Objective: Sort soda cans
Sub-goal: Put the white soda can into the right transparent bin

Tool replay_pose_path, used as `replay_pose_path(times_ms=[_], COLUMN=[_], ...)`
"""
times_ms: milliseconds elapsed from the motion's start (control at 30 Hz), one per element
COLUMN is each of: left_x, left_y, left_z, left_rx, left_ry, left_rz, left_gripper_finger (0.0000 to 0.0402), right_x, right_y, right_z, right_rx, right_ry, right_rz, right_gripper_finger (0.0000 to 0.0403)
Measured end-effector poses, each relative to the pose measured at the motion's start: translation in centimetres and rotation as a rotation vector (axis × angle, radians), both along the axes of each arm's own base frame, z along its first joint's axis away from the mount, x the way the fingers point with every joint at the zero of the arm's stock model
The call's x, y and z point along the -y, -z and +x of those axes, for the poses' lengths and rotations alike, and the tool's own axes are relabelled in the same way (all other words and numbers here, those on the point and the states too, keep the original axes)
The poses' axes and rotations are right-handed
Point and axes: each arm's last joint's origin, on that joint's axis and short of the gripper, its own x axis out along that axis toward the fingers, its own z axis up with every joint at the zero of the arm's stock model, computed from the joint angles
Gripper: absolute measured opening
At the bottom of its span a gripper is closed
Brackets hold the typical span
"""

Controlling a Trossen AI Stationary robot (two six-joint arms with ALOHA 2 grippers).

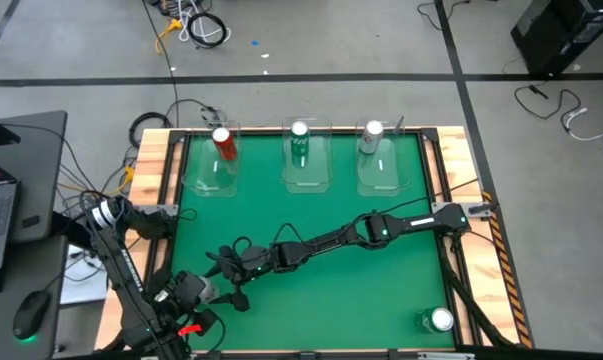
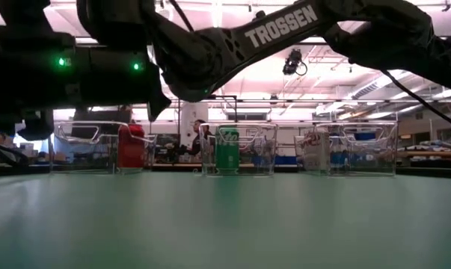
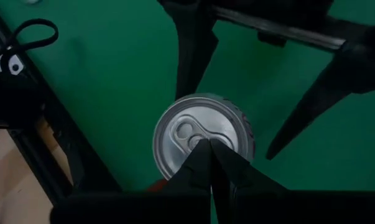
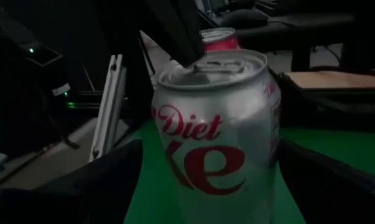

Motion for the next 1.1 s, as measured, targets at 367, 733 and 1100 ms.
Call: replay_pose_path(times_ms=[367, 733, 1100], left_x=[-0.08, 0.06, 0.05], left_y=[0.86, 0.99, 1.02], left_z=[-0.01, 0.34, 0.4], left_rx=[0.049, 0.119, 0.131], left_ry=[0.017, 0.051, 0.06], left_rz=[0.013, 0.038, 0.049], left_gripper_finger=[0.0, 0.0, 0.0], right_x=[0.09, -0.33, -0.49], right_y=[-0.29, -0.85, -0.75], right_z=[0.03, -0.03, -0.08], right_rx=[0.021, 0.088, 0.073], right_ry=[-0.012, -0.032, -0.045], right_rz=[0.005, -0.003, 0.0], right_gripper_finger=[0.0372, 0.0363, 0.0339])
